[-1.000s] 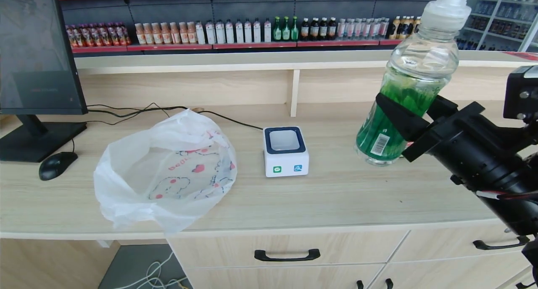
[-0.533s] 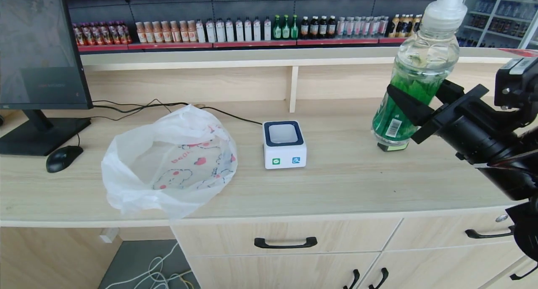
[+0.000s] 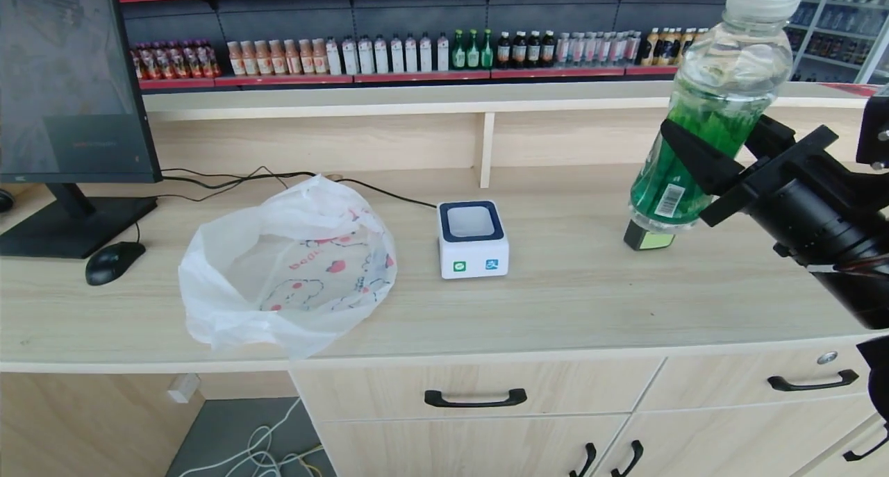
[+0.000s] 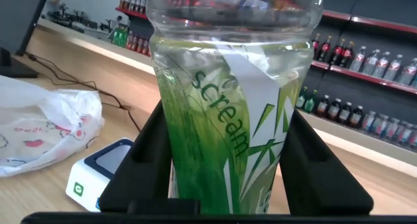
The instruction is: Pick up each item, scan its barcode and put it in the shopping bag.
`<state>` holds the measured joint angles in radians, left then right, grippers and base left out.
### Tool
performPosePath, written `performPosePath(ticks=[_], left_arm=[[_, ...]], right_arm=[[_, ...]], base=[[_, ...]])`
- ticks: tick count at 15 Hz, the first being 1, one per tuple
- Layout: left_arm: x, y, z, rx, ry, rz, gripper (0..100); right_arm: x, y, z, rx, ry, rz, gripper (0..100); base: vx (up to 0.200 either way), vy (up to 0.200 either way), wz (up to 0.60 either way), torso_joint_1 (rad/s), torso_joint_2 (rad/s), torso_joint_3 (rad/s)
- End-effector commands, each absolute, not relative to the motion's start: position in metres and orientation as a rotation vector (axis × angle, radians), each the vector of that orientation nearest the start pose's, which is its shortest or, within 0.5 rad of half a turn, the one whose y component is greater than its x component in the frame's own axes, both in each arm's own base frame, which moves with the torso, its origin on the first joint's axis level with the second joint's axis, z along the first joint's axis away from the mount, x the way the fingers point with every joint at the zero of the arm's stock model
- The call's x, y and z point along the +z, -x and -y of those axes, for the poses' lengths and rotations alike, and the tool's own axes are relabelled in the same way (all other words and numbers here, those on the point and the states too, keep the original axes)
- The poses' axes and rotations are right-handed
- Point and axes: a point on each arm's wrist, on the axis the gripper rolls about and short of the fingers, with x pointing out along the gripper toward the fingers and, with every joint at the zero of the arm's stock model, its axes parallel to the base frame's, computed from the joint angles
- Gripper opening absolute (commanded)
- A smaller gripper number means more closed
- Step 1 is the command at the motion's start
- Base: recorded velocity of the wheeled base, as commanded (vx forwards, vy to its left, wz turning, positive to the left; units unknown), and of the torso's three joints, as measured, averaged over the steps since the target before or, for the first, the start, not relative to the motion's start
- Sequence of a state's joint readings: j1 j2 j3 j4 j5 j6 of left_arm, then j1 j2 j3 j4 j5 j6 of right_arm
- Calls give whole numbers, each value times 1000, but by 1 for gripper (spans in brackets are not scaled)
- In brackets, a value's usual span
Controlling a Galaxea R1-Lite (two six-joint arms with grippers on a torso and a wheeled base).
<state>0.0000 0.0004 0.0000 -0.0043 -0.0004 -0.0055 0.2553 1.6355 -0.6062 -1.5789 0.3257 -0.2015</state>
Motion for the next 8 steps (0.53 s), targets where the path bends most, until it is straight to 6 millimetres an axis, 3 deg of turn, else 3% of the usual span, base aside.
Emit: performPosePath(ticks=[1, 7, 8], left_arm=[[76, 23, 0, -2, 6, 5, 100], [76, 23, 0, -2, 6, 5, 100], [76, 23, 0, -3, 6, 5, 100]], right_arm=[[242, -249, -77, 526, 199, 609, 0], [245, -253, -77, 524, 185, 618, 0], [246, -254, -77, 524, 183, 622, 0]], base=[[0, 200, 0, 22, 17, -7], [0, 200, 0, 2, 4, 2], [0, 0, 0, 0, 0, 0]])
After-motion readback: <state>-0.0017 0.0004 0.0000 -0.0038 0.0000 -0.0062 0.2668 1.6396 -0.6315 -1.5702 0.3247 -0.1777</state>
